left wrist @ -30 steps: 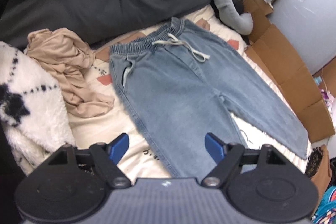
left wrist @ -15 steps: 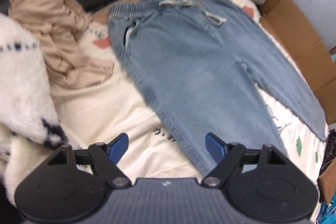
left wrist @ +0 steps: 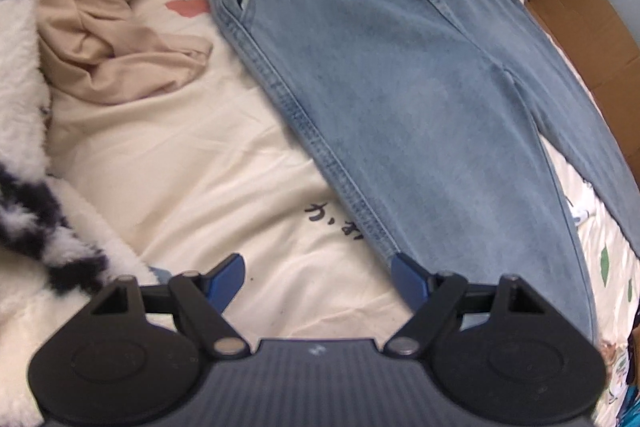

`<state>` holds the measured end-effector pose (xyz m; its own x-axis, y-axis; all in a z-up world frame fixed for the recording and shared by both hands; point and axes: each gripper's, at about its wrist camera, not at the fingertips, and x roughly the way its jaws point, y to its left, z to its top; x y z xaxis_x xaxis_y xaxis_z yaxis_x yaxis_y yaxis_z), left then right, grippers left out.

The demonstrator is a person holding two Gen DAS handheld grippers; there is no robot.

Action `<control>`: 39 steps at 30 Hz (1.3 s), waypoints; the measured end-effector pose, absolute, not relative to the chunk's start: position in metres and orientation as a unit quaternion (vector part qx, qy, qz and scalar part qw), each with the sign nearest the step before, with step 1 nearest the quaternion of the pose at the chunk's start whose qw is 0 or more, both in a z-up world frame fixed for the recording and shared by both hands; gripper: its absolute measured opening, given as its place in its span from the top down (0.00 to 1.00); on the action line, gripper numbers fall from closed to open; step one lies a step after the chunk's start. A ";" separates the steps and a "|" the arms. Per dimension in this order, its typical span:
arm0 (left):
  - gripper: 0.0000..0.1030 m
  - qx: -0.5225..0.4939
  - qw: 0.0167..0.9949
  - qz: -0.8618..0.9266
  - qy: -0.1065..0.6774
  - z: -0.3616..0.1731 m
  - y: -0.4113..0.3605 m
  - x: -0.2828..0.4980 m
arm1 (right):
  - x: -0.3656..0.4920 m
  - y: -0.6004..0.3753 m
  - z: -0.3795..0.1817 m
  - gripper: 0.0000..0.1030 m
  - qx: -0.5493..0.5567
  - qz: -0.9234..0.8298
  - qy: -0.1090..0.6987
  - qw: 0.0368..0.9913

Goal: Fold clothes
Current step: 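Move the right tool to the jeans leg hem and grasp it, then grasp the waistband edge with the left tool while the right tool lifts the hem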

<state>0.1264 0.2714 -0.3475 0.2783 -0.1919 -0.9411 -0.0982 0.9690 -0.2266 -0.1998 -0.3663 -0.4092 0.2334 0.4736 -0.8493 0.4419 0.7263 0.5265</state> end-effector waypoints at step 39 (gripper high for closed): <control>0.42 -0.247 0.778 -0.001 0.577 -0.380 0.286 0.151 | -0.185 -0.357 -0.445 0.91 0.550 -0.010 0.541 0.637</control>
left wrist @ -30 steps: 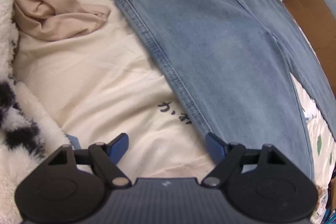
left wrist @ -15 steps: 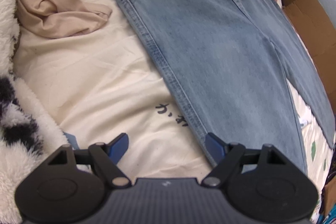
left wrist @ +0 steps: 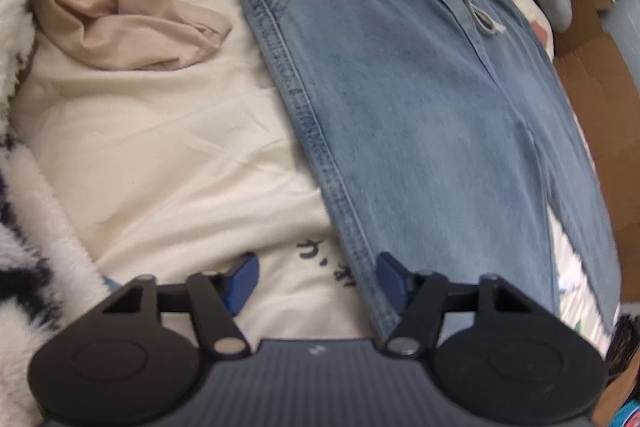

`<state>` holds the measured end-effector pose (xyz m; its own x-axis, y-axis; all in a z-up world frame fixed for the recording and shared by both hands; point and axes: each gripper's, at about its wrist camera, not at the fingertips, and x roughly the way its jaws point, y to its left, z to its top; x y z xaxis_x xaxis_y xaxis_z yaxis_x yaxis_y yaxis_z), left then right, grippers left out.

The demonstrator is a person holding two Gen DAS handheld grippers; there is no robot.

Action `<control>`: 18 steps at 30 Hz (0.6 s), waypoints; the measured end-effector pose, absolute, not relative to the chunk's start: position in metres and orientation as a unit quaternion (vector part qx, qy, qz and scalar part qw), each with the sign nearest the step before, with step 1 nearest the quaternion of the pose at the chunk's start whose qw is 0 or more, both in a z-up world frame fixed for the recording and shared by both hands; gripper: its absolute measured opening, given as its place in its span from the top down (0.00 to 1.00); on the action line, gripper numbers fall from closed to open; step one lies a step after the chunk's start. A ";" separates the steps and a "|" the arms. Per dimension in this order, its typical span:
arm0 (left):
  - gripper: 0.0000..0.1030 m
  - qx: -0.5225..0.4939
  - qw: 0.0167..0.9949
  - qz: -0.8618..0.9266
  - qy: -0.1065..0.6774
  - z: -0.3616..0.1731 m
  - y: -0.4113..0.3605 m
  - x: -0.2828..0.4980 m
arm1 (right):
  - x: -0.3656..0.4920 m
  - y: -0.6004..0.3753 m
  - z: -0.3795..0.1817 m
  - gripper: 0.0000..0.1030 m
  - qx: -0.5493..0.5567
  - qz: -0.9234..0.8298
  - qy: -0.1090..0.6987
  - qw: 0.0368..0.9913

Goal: Fold clothes
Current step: 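Grasp the waistband edge with the left tool while the right tool lifts the hem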

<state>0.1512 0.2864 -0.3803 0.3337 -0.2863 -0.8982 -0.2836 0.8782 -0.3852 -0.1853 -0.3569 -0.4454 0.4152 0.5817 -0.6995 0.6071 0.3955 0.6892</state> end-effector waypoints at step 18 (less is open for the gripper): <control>0.90 -0.371 0.773 0.031 0.513 -0.380 0.307 0.172 | -0.176 -0.391 -0.379 0.92 0.543 0.013 0.504 0.672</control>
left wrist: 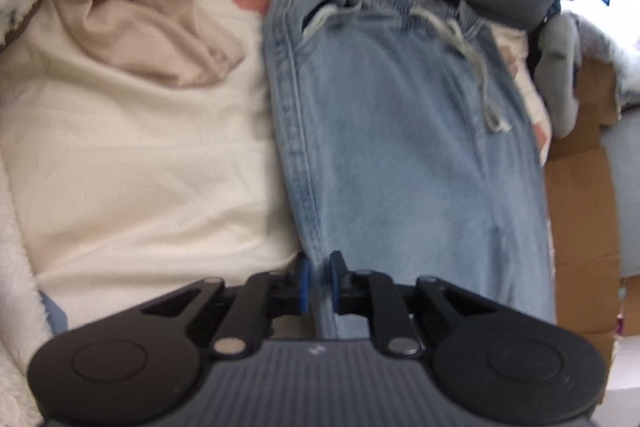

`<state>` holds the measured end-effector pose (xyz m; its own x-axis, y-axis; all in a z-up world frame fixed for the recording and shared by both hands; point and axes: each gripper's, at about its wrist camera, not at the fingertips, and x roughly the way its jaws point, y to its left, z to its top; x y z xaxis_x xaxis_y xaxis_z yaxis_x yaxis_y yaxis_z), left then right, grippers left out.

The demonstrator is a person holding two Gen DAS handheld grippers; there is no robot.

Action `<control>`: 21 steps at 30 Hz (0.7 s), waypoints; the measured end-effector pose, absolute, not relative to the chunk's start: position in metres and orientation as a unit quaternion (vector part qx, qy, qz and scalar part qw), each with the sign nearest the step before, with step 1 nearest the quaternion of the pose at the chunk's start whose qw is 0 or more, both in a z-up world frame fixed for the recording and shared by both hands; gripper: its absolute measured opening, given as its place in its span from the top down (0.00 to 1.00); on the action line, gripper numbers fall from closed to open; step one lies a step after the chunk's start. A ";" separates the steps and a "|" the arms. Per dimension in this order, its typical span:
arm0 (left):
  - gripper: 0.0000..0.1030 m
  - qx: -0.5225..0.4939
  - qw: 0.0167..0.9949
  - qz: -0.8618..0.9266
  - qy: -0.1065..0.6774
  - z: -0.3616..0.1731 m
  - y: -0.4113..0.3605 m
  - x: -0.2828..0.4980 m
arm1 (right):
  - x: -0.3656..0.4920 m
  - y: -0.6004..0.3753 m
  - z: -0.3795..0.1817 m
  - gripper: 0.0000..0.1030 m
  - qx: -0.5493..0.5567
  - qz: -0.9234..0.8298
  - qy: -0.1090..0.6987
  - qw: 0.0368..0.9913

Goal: Fold clothes
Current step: 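Grasp the waistband edge with the left tool while the right tool lifts the hem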

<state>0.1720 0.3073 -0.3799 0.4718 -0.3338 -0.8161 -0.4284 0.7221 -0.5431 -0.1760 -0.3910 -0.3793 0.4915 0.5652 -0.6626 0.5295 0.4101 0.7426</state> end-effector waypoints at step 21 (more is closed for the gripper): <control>0.88 -0.389 0.798 0.071 0.454 -0.385 0.339 0.235 | -0.148 -0.406 -0.327 0.92 0.540 0.015 0.466 0.701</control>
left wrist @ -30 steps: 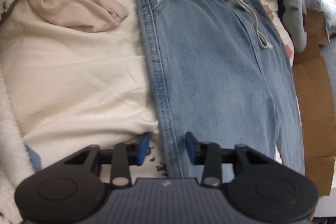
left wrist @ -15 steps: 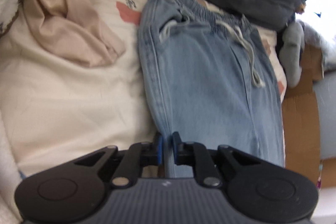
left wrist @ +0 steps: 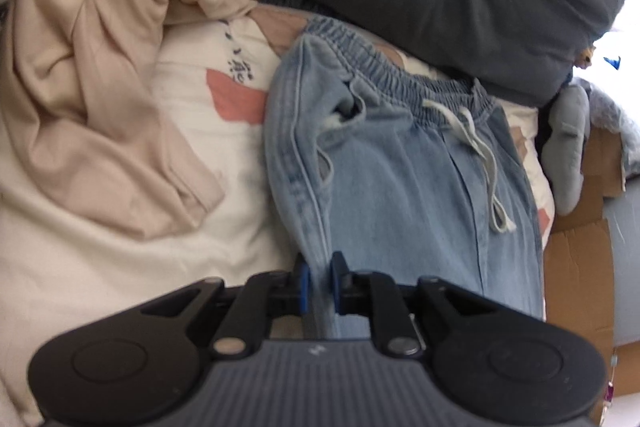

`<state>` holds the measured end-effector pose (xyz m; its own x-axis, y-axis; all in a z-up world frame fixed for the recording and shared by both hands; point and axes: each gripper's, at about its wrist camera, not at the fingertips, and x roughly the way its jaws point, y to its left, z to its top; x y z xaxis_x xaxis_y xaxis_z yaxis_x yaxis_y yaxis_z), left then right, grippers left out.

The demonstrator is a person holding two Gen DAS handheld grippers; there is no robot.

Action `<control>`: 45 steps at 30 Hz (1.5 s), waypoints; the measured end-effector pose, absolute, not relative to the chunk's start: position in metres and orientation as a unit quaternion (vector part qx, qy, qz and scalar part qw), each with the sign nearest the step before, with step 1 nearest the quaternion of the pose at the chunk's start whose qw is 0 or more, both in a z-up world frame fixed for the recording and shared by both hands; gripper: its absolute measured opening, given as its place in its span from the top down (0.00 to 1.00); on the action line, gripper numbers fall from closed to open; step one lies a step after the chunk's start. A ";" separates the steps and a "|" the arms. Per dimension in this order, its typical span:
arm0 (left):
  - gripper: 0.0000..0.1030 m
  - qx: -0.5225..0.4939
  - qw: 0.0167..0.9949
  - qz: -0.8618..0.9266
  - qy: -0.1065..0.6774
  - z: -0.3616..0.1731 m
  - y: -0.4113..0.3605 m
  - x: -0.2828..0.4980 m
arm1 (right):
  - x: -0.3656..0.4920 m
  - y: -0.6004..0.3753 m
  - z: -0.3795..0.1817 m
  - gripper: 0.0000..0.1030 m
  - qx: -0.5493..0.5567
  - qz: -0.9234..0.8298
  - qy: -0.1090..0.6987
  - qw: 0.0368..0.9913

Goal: Fold clothes
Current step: 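Grasp the waistband edge with the left tool while the right tool lifts the hem, then carry the leg hem with the right tool over onto the waistband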

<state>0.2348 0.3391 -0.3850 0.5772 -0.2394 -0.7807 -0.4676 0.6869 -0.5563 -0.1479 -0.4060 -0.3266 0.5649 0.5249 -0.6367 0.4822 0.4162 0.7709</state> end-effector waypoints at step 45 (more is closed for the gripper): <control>0.89 -0.326 0.805 0.032 0.495 -0.291 0.291 0.334 | 0.020 -0.480 -0.308 0.92 0.518 -0.051 0.415 0.747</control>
<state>0.3339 0.2906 -0.2911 0.5080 -0.2714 -0.8175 -0.3735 0.7858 -0.4930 0.0195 -0.4800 -0.3082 0.6504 0.3530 -0.6726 0.5061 0.4590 0.7302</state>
